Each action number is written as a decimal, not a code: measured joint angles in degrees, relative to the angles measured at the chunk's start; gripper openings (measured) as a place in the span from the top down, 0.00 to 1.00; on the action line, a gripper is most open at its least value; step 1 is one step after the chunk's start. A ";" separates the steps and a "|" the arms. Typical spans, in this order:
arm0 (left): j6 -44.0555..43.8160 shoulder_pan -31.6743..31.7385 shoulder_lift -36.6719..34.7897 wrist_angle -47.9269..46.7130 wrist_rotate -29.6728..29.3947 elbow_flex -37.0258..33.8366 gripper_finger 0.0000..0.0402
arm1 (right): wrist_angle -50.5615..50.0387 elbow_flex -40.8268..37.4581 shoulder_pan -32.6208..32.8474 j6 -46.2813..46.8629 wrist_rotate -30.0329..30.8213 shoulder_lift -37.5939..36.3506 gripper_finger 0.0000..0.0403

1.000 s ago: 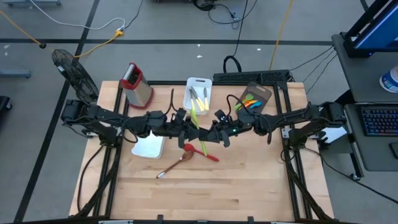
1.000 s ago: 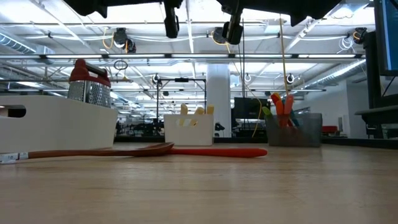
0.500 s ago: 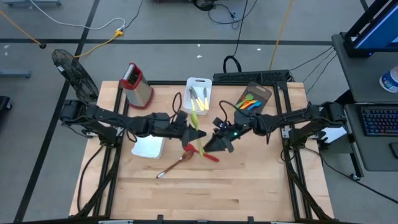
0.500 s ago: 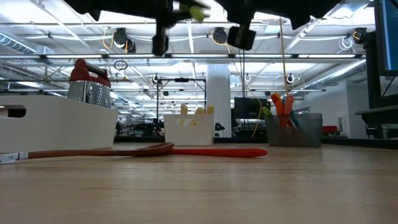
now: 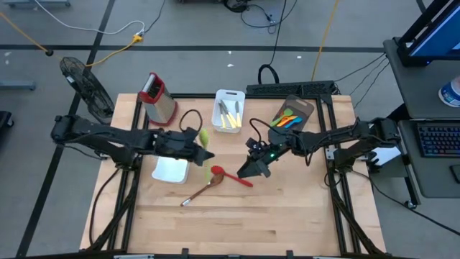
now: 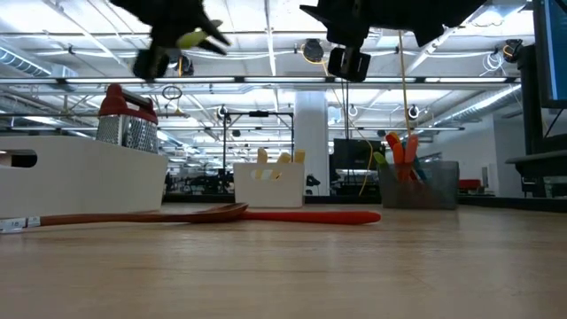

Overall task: Pick & Place Kitchen Items
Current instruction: Put the green serving spoon into the bottom white bin, then put the red serving spoon into the bottom white bin

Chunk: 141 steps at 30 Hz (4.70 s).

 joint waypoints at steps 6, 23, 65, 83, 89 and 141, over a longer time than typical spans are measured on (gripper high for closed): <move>-10.79 -1.79 -5.10 -14.62 -0.26 -0.01 0.96 | -0.05 0.00 0.02 -0.34 -0.02 0.00 0.65; -29.46 -1.43 -8.02 -48.02 18.60 -0.01 0.96 | -0.07 0.00 -1.54 -1.94 0.00 0.07 0.66; 4.19 20.88 12.03 -57.50 37.59 -0.01 0.96 | -0.05 0.00 -2.01 -3.40 0.22 0.09 0.68; 10.71 24.76 13.64 -58.51 38.11 -0.02 0.89 | -0.04 0.00 -2.03 -3.38 0.22 0.09 0.68; 12.08 24.76 13.64 -58.51 33.46 -0.01 0.86 | -0.05 0.00 -2.01 -3.38 0.23 0.09 0.68; 1.02 17.06 -28.36 -39.14 10.30 -0.03 0.51 | 1.00 -0.02 -3.85 -15.05 2.65 0.09 0.68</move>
